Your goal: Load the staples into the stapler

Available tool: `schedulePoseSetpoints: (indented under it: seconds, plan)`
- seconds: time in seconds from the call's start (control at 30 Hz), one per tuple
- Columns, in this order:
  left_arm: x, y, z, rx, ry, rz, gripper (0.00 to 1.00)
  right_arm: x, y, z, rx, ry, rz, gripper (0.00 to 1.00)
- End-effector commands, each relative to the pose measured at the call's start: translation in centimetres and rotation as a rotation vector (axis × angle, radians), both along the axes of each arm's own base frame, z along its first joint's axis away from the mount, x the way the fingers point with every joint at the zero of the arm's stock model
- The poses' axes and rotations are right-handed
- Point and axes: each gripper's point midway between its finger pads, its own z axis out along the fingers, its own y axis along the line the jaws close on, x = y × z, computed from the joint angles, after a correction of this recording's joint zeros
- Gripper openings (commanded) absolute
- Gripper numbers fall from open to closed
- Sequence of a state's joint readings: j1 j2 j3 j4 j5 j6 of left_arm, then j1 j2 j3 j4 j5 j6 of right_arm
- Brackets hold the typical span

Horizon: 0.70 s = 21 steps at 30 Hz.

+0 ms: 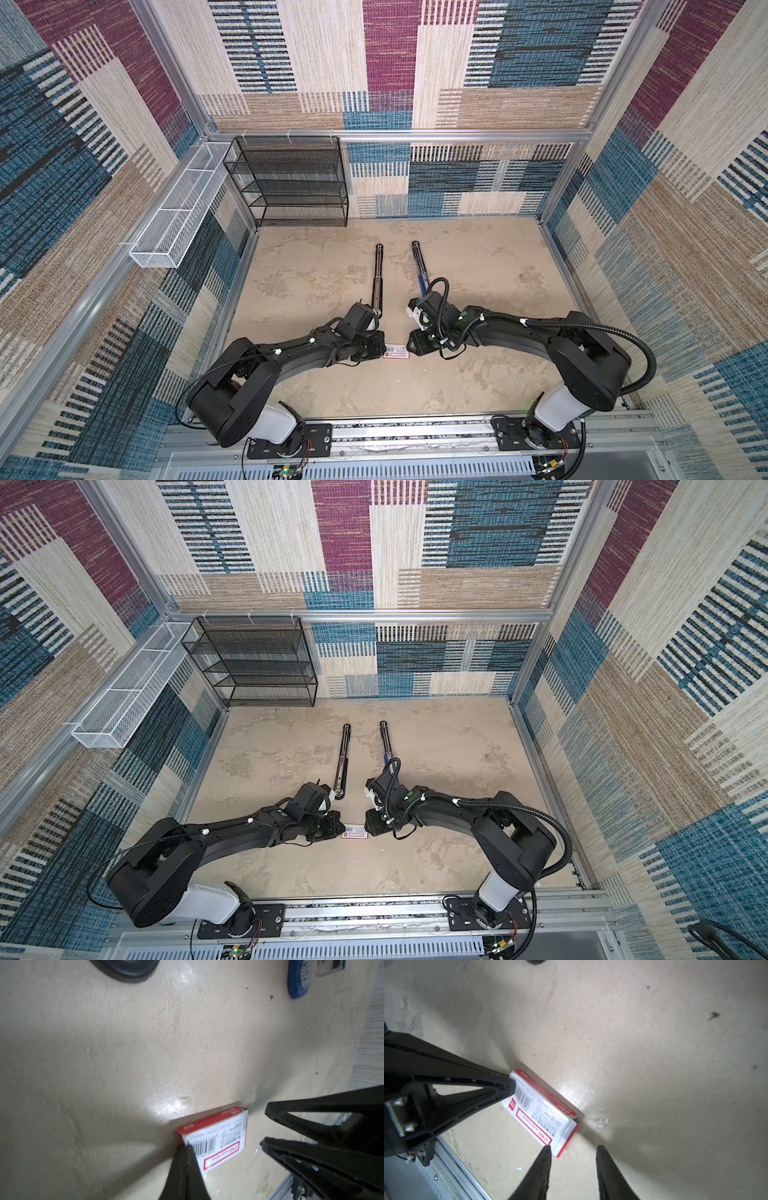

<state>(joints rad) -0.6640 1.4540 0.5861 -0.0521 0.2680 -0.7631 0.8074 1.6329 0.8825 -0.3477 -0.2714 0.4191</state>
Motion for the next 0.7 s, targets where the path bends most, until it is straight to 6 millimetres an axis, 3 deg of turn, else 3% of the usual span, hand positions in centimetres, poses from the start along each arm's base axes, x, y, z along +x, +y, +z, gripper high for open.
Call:
schedulePoseSetpoints:
  seconds: [0.0, 0.2, 0.43, 0.57, 0.67]
  plan:
    - [0.1, 0.3, -0.3, 0.013, 0.004, 0.015, 0.0, 0.3, 0.8, 0.1, 0.025, 0.005, -0.002, 0.39]
    - [0.1, 0.4, -0.3, 0.017, 0.002, 0.015, 0.0, -0.2, -0.8, -1.8, -0.066, 0.02, 0.0, 0.25]
    - [0.1, 0.3, -0.3, 0.013, -0.001, 0.017, 0.0, -0.4, -3.7, -3.7, -0.217, 0.009, -0.014, 0.2]
    - [0.1, 0.4, -0.3, 0.016, 0.0, 0.015, 0.0, -0.3, -4.3, -3.4, -0.233, -0.01, -0.024, 0.2]
    - [0.1, 0.3, -0.3, 0.015, 0.001, 0.012, 0.0, 0.2, -3.3, -2.4, -0.186, -0.02, -0.025, 0.22]
